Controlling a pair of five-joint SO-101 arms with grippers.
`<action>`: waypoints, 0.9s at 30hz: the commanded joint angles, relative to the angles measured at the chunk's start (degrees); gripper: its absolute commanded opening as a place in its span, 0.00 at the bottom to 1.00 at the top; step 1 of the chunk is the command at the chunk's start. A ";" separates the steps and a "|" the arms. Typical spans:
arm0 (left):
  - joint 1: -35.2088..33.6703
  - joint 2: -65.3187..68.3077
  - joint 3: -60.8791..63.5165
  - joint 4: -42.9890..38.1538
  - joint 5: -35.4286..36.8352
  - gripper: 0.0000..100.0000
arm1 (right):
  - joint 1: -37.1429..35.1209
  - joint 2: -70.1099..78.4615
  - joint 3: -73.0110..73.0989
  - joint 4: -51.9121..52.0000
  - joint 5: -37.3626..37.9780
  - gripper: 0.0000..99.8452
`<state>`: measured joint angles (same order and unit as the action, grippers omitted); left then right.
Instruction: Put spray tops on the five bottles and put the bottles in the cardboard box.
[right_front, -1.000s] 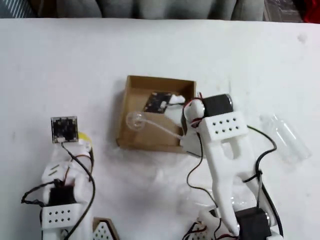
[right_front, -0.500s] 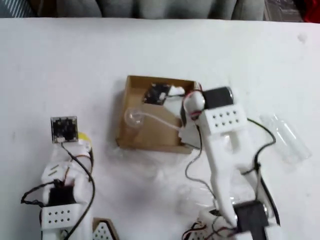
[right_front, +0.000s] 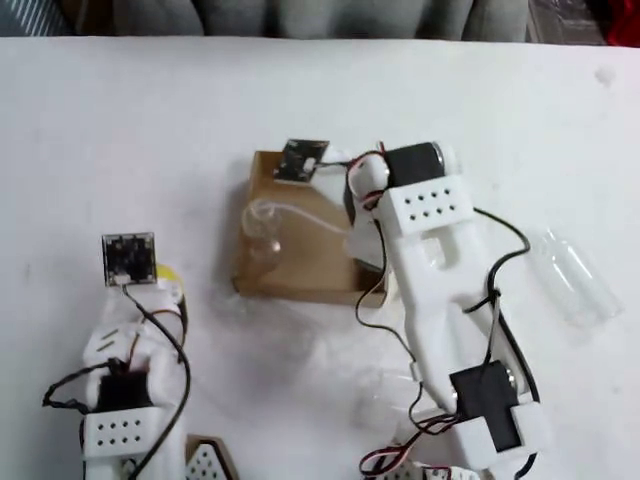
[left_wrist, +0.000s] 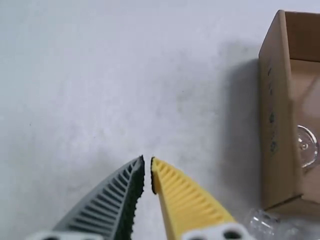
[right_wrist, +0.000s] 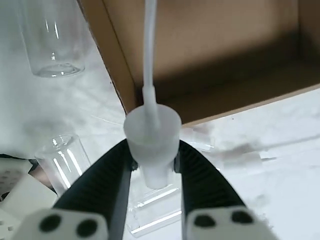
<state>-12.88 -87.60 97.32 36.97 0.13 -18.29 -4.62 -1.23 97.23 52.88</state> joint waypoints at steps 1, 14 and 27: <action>-0.48 0.92 0.00 -2.02 -0.70 0.02 | -1.19 -0.48 -3.52 1.54 -0.53 0.03; -0.48 0.92 0.00 -2.11 -0.70 0.02 | -3.91 -0.48 -10.73 1.45 -0.18 0.03; -0.48 0.92 0.00 -2.11 -0.70 0.02 | -3.74 -0.48 -15.21 1.36 -0.18 0.03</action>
<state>-12.88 -87.60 97.32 36.97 0.13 -21.80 -4.62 -13.89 97.32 53.05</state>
